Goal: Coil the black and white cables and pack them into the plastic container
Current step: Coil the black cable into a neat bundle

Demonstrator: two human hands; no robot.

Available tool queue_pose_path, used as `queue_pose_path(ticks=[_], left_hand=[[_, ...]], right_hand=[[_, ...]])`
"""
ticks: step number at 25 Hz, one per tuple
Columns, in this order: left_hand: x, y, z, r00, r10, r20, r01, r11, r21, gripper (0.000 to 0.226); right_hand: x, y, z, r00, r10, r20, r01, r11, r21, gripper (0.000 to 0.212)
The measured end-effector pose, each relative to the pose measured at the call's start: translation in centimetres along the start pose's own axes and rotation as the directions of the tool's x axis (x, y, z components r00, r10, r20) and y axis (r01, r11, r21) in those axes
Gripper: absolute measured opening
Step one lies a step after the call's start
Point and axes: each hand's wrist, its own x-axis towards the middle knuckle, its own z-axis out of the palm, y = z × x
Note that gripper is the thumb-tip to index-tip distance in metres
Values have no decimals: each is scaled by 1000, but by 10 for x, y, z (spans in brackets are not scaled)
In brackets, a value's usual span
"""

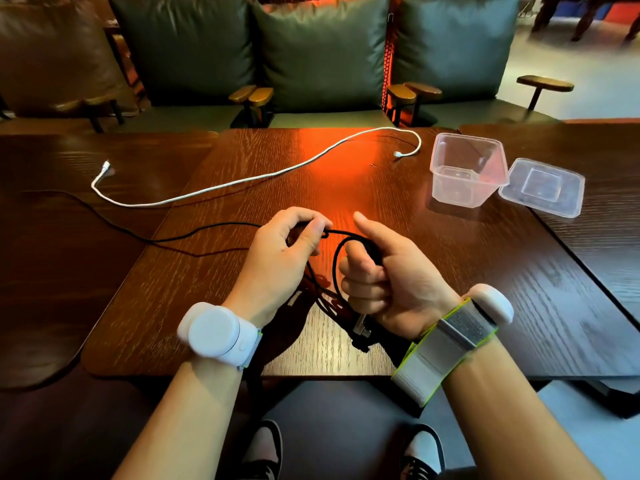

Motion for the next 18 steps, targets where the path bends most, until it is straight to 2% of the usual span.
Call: queue_pose_path(ticks=[4, 7, 11, 18], left_hand=[[0, 1, 5, 1000, -19, -19, 16, 986, -168, 14], [-1, 0, 9, 1000, 12, 6, -11, 989, -150, 12], [-1, 3, 10, 998, 49, 31, -44, 986, -158, 11], [1, 12, 6, 989, -147, 24, 147, 936, -319, 19]], right_hand=[[2, 4, 0, 998, -29, -64, 24, 997, -69, 45], [1, 2, 1, 998, -48, -48, 45, 997, -58, 31], [-1, 2, 2, 997, -63, -36, 58, 990, -129, 36], [-7, 7, 5, 992, -106, 71, 126, 899, -418, 38]])
